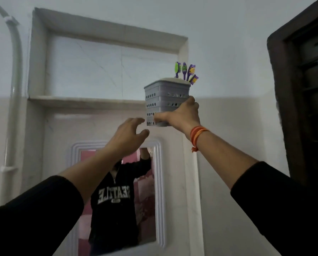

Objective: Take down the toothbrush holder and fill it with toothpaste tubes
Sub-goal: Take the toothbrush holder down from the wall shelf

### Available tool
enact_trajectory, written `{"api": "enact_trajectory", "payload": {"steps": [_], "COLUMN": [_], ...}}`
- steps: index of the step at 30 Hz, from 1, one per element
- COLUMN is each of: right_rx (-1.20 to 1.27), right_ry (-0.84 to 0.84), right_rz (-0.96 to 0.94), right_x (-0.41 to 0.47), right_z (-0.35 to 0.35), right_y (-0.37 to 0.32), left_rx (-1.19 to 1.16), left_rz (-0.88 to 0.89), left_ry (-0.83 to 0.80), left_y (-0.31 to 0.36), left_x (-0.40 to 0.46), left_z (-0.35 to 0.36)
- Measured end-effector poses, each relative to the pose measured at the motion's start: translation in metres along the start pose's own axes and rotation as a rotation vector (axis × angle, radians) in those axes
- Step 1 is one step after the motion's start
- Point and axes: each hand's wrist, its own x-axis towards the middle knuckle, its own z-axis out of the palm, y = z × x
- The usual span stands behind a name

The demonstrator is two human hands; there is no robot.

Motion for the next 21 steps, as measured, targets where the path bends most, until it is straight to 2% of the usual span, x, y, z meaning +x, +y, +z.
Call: {"api": "enact_trajectory", "payload": {"steps": [7,11,15,21], "right_rx": [0.035,0.000,0.001,-0.035], "right_ry": [-0.072,-0.130,-0.176,-0.232], "right_rz": [0.137,0.145,0.219,0.396], "right_x": [-0.116,-0.192,-0.263,-0.367], "right_z": [0.026,0.037,0.057,0.084], "right_y": [0.083,0.137,0.193,0.284], "left_rx": [-0.148,-0.234,-0.172,-0.076], "left_rz": [-0.044,-0.159,-0.303,-0.480], "left_ry": [-0.039,-0.087,-0.223,-0.522], "left_y": [-0.027,-0.057,-0.097,-0.143], "left_x": [-0.126,-0.199,-0.262,-0.335], "left_z": [0.037,0.078,0.132,0.202]}}
